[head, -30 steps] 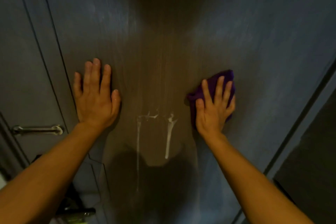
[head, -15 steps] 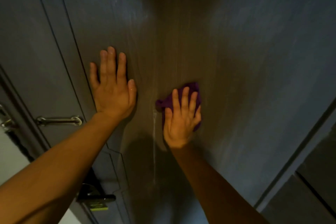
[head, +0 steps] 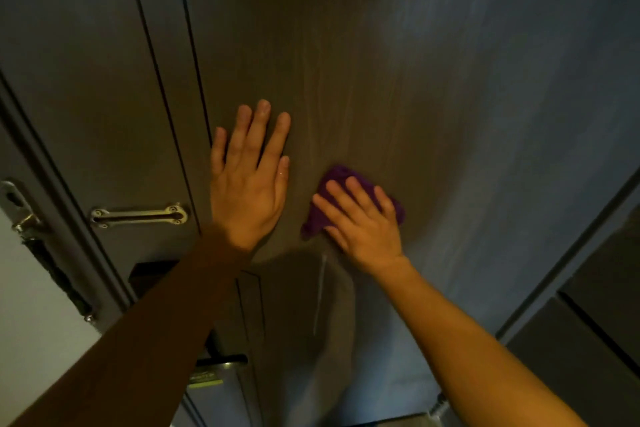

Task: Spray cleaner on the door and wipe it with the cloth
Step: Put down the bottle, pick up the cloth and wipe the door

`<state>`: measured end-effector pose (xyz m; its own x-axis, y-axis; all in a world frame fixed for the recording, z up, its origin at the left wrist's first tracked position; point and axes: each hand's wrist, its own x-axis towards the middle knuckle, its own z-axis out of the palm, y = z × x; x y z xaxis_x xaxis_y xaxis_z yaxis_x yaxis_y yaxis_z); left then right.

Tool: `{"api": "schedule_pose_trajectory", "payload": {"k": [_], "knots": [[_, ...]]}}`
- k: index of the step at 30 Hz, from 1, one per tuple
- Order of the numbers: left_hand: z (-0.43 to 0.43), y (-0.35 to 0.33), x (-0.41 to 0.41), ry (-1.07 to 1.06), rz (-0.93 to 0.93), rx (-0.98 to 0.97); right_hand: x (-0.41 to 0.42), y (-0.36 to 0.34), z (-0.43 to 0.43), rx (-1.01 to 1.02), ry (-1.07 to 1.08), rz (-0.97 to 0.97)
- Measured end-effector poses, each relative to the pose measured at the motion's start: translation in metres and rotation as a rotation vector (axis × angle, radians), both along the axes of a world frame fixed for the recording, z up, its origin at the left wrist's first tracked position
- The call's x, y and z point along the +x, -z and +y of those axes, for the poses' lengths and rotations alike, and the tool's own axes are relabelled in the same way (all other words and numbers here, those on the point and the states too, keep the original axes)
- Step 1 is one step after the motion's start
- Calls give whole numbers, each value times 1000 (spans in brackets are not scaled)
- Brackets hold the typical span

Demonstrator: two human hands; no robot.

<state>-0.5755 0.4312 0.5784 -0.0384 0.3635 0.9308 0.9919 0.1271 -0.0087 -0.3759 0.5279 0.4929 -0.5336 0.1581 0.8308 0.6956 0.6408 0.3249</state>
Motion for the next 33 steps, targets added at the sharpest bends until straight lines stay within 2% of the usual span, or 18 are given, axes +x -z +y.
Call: {"api": "schedule_pose_trajectory", "payload": {"k": [5, 8, 13, 19, 22, 27, 33], "knots": [[-3, 53, 3, 11, -100, -16, 52, -6, 31, -57, 109, 117], [-3, 83, 5, -7, -142, -13, 66, 5, 39, -157, 157, 292], [-1, 135, 14, 34, -259, 43, 57, 43, 38, -304, 194, 653], [4, 198, 44, 135, -523, 159, 20, 79, 22, -348, 216, 813], [5, 231, 54, 200, -617, 201, 2, 92, 15, -297, 223, 764], [9, 293, 59, 195, -669, 202, -17, 118, 4, -119, 174, 506], [9, 375, 39, 124, -487, 169, -17, 142, -4, 52, 105, 143]]}}
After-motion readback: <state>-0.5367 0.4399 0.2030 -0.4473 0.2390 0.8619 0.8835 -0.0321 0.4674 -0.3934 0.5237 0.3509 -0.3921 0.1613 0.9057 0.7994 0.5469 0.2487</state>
